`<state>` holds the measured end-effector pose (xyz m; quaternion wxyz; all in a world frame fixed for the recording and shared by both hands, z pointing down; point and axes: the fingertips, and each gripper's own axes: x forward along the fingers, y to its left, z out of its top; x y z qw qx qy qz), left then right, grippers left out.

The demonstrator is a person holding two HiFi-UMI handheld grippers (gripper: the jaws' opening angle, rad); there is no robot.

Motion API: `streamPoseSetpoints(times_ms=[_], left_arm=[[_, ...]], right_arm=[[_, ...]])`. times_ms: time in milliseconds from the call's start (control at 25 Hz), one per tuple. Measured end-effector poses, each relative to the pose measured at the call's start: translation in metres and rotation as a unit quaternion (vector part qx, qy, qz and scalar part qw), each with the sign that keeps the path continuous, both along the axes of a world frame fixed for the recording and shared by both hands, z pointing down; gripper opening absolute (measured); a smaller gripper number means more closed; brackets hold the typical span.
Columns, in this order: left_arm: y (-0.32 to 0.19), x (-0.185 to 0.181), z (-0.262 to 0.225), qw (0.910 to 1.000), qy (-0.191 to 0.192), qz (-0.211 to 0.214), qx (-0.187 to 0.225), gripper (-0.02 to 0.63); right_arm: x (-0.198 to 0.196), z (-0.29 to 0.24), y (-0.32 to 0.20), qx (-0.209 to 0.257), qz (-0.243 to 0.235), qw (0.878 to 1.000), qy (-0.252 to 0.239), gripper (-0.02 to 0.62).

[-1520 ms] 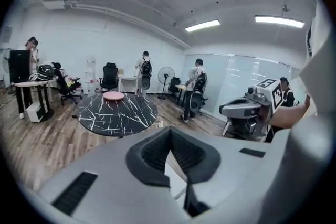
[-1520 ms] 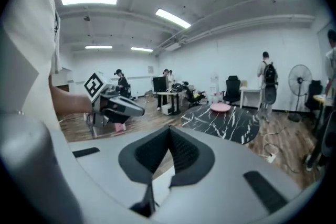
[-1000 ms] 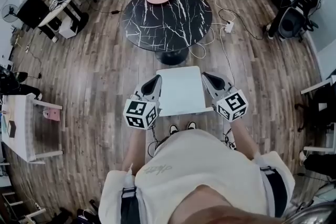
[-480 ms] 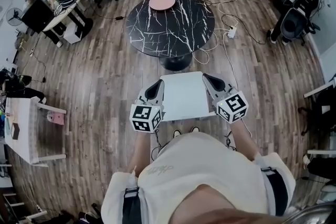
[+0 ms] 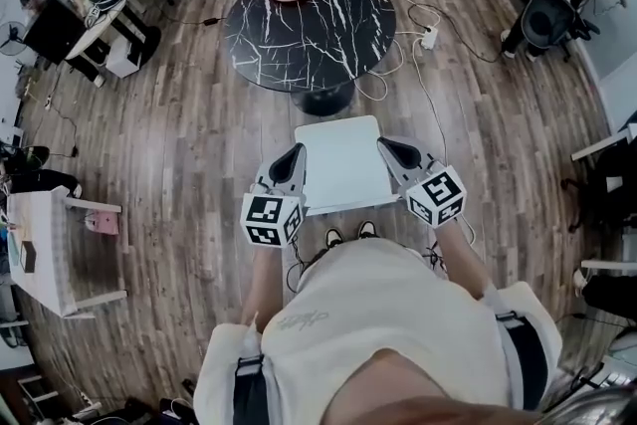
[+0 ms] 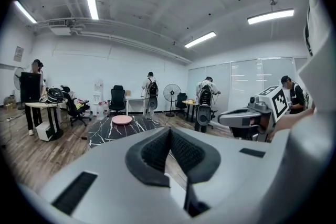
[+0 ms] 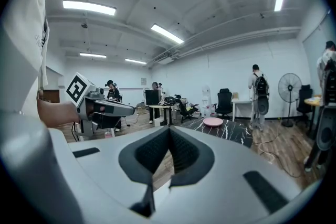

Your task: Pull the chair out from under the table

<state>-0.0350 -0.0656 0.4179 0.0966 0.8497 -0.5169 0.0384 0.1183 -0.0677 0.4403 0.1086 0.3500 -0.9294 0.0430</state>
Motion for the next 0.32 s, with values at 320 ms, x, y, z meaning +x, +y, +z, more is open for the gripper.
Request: streamPoseSetpoints(times_ms=[320], left_arm=[[0.0007, -0.0042, 0.0035, 1.0000, -0.004, -0.007, 0.002, 0.017]], right_arm=[[-0.0001, -0.0032, -0.0038, 0.005, 0.002, 1.000, -0.003, 0.005]])
